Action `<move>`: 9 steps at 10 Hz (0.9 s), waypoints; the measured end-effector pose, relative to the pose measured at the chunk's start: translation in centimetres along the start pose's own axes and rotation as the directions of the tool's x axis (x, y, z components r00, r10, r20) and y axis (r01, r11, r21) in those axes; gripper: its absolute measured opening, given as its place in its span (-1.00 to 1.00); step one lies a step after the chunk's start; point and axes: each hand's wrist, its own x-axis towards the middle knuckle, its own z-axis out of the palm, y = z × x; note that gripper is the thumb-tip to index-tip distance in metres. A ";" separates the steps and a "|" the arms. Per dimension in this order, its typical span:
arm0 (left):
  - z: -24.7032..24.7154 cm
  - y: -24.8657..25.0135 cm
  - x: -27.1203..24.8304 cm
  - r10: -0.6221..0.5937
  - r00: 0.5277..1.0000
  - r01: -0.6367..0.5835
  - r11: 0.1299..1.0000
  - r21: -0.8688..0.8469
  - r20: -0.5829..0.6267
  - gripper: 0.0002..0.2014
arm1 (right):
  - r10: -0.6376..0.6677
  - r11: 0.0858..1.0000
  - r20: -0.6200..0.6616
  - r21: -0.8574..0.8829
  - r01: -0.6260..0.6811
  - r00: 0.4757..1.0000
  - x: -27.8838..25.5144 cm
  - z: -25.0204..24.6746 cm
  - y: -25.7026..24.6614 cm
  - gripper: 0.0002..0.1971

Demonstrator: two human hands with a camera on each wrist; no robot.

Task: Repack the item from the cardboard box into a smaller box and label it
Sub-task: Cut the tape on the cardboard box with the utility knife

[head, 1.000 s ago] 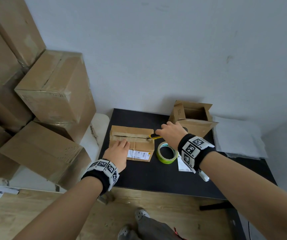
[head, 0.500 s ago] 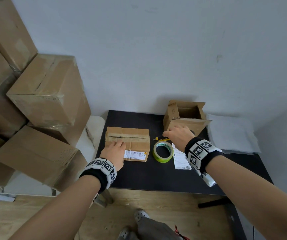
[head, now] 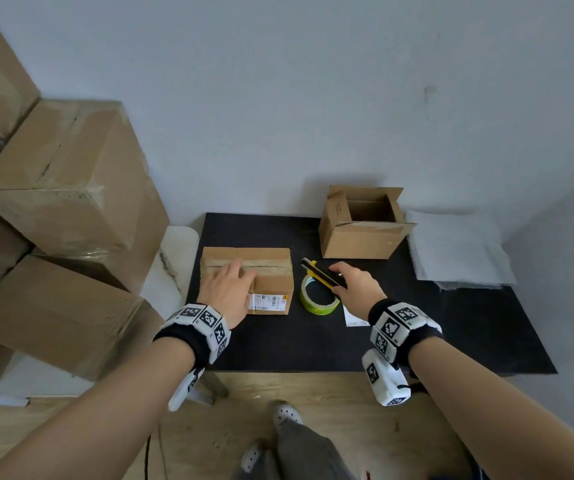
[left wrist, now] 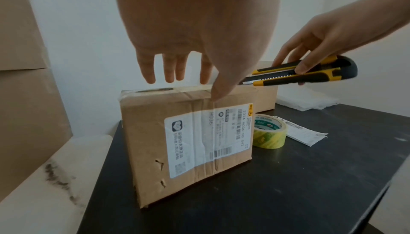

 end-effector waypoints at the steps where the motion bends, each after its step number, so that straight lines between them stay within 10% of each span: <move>1: -0.5 -0.5 0.8 0.035 0.999 -0.034 0.999 -0.036 0.028 -0.47 | 0.013 0.984 -0.017 0.176 -0.009 1.000 0.7 0.4 0.2 -0.51; 9: 0.6 -2.2 2.1 0.113 0.990 -0.108 0.992 -0.062 0.086 -0.50 | -0.004 0.935 0.086 0.355 -0.027 0.996 3.0 0.0 0.3 -0.58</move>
